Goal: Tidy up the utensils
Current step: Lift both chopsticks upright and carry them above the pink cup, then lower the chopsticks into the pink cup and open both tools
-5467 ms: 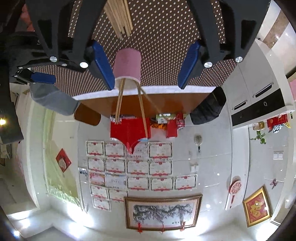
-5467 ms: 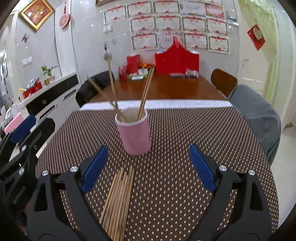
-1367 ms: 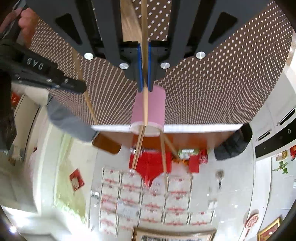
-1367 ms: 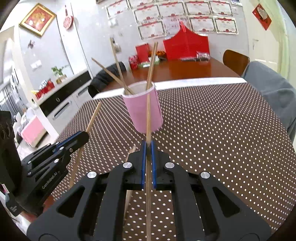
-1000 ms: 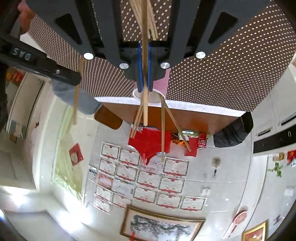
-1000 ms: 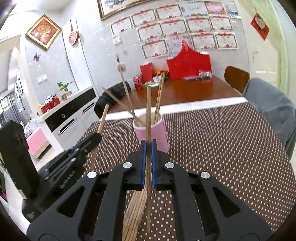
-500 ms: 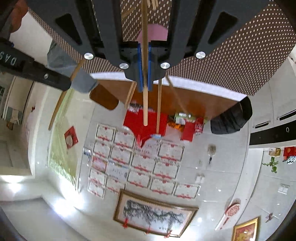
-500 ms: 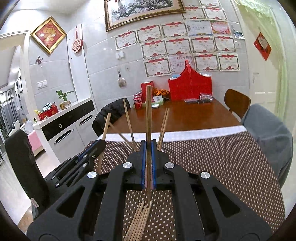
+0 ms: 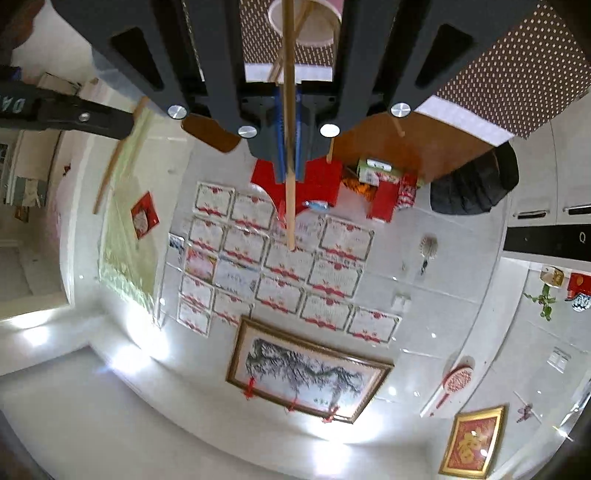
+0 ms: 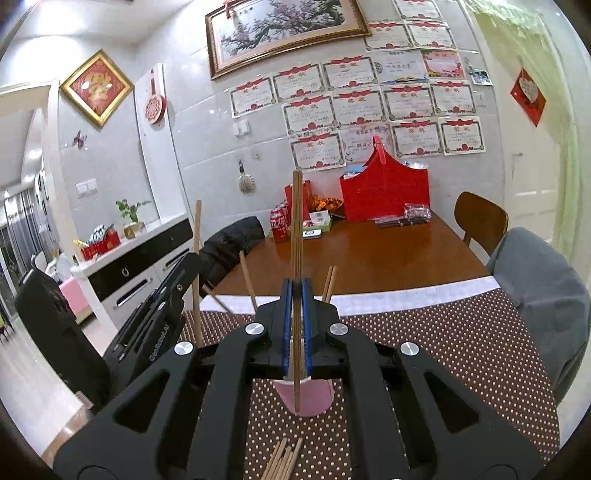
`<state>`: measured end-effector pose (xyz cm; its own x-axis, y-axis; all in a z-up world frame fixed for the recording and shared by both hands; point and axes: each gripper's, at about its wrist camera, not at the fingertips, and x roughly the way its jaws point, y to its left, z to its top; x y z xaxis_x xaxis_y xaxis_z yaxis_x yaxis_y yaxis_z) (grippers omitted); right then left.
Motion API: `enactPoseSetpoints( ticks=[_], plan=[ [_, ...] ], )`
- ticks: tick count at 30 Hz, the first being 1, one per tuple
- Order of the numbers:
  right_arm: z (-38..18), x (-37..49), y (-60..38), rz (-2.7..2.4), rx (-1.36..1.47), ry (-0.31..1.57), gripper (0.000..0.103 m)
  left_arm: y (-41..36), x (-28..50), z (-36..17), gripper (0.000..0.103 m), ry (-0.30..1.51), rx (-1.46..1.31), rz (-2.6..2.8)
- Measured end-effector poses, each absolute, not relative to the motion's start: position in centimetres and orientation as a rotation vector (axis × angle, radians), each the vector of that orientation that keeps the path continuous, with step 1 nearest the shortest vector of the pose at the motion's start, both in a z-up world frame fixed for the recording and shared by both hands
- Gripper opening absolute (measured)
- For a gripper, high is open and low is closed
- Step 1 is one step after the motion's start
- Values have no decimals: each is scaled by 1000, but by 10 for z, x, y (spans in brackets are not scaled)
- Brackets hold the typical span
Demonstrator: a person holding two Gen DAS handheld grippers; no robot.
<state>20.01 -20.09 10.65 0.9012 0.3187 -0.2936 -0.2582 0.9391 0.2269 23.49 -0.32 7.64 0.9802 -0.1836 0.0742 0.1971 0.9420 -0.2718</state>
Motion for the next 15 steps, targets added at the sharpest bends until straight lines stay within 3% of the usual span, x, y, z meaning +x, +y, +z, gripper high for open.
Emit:
enactPoseSetpoints(
  ticks=[15],
  plan=[
    [122,256,-217,317,207,314,6,-9,308,67,6,-128,-355,-132]
  ],
)
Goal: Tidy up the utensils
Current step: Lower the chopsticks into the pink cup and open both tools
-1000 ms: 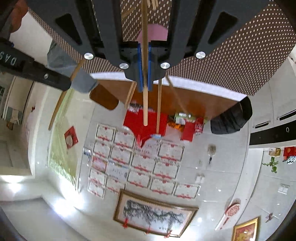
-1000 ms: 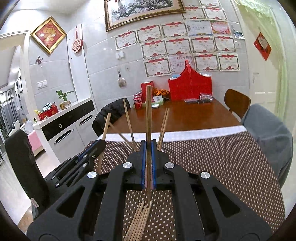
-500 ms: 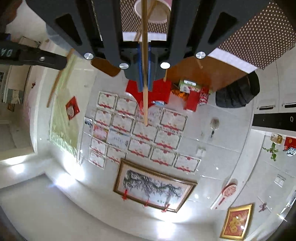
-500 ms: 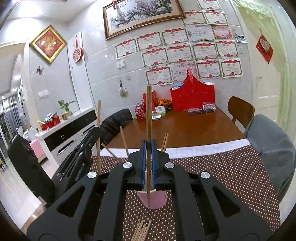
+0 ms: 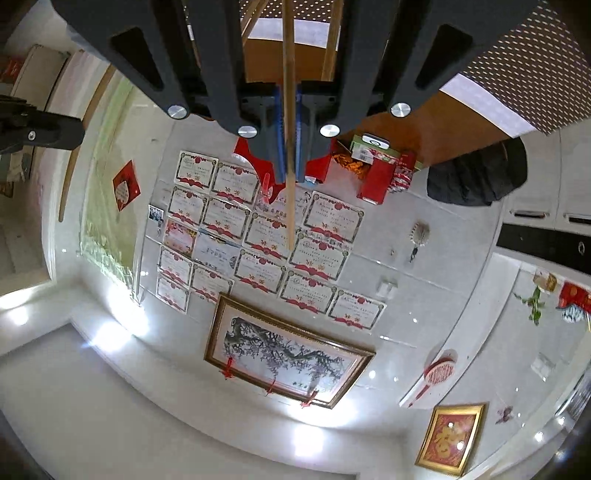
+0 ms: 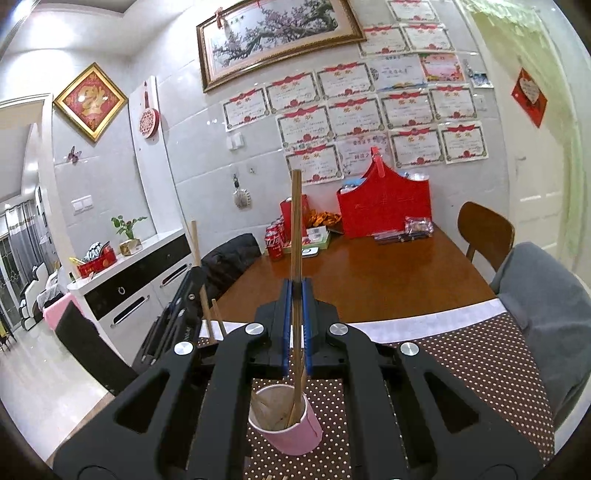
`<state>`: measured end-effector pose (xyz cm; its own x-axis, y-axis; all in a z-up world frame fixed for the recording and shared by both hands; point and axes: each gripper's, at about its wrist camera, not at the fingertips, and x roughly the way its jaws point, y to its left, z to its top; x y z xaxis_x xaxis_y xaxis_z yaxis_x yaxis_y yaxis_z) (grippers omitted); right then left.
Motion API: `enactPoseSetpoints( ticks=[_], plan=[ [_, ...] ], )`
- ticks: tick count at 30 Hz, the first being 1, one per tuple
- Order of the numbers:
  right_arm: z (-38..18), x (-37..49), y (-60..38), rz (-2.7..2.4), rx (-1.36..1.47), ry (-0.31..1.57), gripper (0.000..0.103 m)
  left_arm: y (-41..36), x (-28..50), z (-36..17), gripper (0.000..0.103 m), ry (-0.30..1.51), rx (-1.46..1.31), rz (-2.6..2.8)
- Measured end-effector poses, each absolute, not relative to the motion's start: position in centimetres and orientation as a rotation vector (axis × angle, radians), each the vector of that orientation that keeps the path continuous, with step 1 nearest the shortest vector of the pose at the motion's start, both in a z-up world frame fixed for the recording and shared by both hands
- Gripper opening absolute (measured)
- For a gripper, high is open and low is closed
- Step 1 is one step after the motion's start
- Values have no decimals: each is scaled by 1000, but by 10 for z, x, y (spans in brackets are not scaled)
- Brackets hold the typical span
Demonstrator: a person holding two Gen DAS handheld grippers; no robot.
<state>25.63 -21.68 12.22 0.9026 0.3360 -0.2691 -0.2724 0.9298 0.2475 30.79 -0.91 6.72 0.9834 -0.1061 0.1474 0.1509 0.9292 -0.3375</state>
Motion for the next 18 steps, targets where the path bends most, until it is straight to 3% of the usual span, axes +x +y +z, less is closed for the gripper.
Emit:
enactPoseSetpoints(
  ticks=[18],
  plan=[
    [60,320,-194,350,156,533,6,-28,323,31,6,-52,-224,-145]
  ],
)
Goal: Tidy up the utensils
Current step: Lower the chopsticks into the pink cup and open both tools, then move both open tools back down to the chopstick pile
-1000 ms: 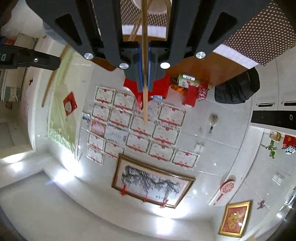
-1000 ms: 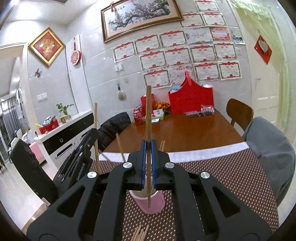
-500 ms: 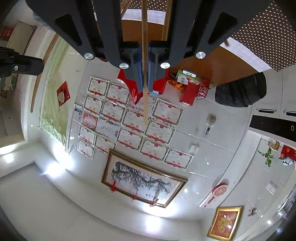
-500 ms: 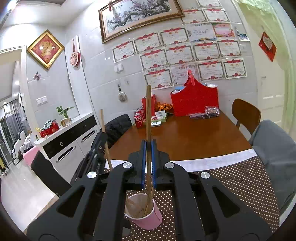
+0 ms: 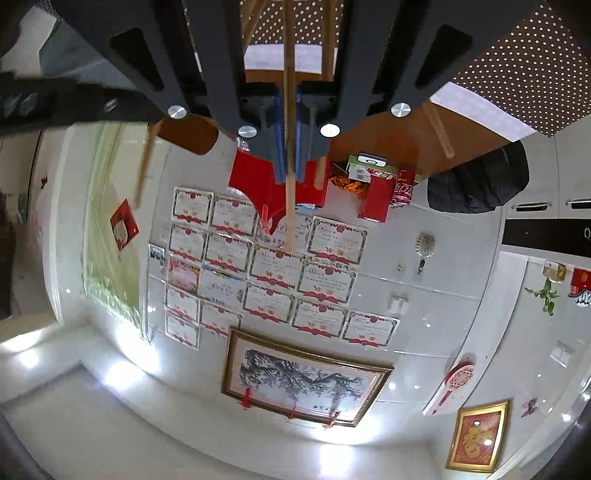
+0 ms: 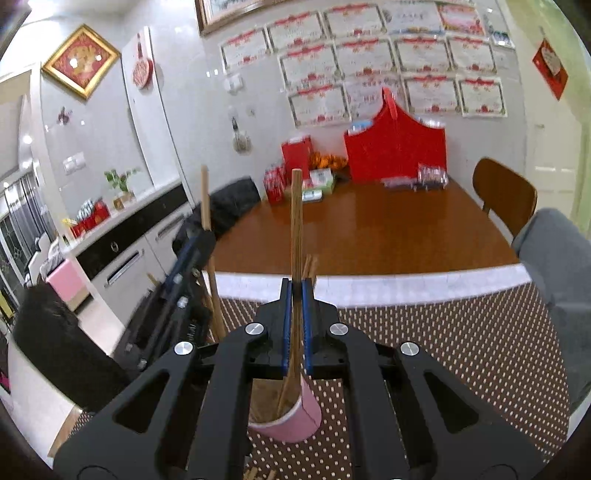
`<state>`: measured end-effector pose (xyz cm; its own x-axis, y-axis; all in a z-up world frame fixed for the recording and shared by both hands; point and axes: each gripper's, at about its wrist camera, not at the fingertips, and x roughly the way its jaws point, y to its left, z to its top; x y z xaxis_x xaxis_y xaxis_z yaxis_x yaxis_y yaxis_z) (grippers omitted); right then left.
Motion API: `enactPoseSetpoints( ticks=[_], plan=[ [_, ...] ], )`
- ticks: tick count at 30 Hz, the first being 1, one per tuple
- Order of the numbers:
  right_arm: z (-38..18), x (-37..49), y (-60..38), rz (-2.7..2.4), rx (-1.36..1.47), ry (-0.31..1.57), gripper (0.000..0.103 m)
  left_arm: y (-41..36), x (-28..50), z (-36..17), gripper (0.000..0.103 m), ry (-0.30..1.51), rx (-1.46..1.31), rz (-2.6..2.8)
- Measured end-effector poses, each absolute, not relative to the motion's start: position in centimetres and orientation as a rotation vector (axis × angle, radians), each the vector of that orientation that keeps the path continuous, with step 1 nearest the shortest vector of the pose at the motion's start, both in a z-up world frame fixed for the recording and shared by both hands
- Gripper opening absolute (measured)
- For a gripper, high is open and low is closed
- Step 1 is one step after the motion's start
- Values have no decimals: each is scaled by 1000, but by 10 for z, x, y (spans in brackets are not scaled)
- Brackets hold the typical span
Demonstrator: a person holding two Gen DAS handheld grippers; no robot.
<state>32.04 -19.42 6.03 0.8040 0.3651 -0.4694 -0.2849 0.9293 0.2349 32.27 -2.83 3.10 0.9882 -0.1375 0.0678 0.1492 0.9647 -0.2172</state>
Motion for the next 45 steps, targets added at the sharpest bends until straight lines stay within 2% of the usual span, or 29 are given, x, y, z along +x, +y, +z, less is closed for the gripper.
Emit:
enactPoseSetpoints(
  ticks=[7,18,19,20,21,24,25,26,27,28,32,45],
  plan=[
    [21,332,-182,343,130,657,6,-30,315,14,6,-10,-149,-119],
    [-3,324,-182,337,134,776,7,-28,295,-4,6,114,-49,-146],
    [-4,322,-184,330,142,783,7,-27,291,-5,11,128,-45,-154],
    [-4,318,-187,317,147,786,7,-27,288,-6,28,134,-40,-154],
    [-4,316,-188,306,146,784,7,-27,285,-6,34,135,-35,-151],
    [-2,306,-191,269,134,776,14,-25,272,-6,35,126,-23,-138],
    [-1,302,-192,264,135,773,23,-25,268,-6,35,137,-14,-139],
    [0,297,-194,268,140,767,42,-24,265,-6,35,144,-12,-142],
    [1,293,-195,268,144,761,55,-24,261,-5,35,152,-8,-145],
    [4,286,-196,259,144,741,60,-22,255,-5,39,154,-10,-138],
    [13,267,-196,259,134,705,60,-19,237,-2,45,153,4,-140],
    [30,196,-198,243,156,643,71,-14,166,23,48,176,-12,-145]
  ],
)
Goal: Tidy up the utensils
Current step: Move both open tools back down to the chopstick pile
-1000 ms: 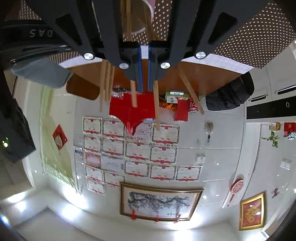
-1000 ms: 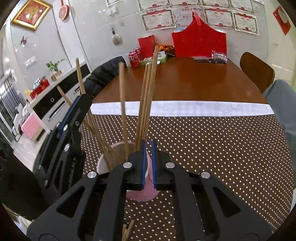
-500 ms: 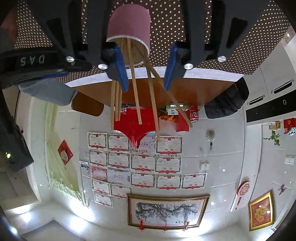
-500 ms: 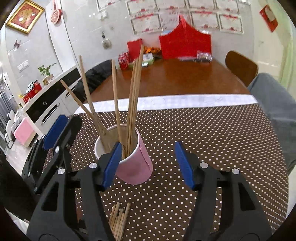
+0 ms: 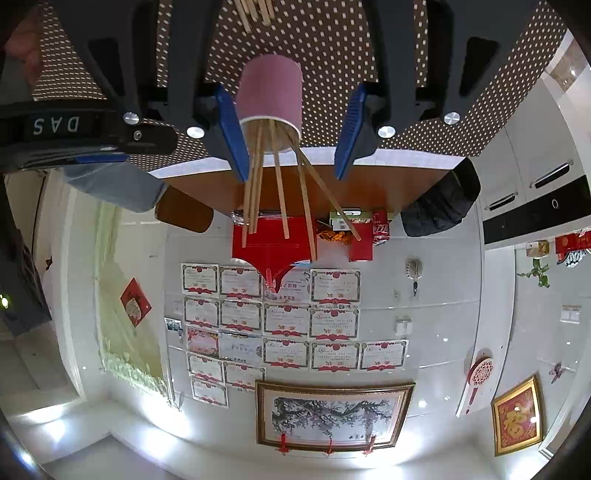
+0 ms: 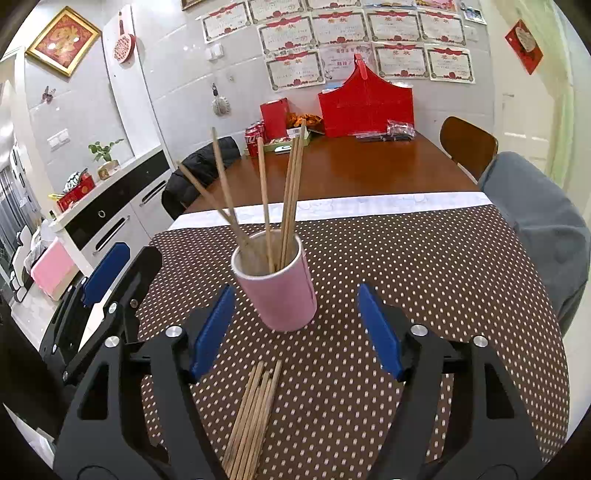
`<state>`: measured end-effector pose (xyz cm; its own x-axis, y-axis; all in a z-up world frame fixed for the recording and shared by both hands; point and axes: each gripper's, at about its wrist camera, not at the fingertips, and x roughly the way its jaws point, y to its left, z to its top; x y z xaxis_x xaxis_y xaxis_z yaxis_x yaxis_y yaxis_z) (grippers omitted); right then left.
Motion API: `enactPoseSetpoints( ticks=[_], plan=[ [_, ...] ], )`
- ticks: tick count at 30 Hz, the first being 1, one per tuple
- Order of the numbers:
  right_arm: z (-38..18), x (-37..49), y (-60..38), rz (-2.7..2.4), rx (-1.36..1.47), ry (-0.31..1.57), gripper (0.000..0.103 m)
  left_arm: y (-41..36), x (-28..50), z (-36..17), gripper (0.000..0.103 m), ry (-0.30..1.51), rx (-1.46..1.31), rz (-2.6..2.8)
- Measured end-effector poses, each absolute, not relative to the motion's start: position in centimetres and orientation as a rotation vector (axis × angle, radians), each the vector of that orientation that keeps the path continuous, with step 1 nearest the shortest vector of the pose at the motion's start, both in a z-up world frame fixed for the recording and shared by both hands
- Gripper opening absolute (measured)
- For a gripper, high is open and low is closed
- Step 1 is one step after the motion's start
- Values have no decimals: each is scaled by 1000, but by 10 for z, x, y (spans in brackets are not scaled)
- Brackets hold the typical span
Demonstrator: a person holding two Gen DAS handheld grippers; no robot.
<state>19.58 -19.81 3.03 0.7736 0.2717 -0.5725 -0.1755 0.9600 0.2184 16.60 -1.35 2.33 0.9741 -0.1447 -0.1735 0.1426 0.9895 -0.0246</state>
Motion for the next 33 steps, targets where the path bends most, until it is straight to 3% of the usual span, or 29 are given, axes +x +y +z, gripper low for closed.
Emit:
enactPoseSetpoints(
  ticks=[6,13,33],
  plan=[
    [36,159,-198,239,151,609,74,-14,128,28,50,171,8,-144],
    [30,115,-197,218,162,577,83,-6,89,23,61,231,-12,-157],
    [-42,87,-183,196,188,729,83,15,72,-32,61,468,-41,-128]
  ],
)
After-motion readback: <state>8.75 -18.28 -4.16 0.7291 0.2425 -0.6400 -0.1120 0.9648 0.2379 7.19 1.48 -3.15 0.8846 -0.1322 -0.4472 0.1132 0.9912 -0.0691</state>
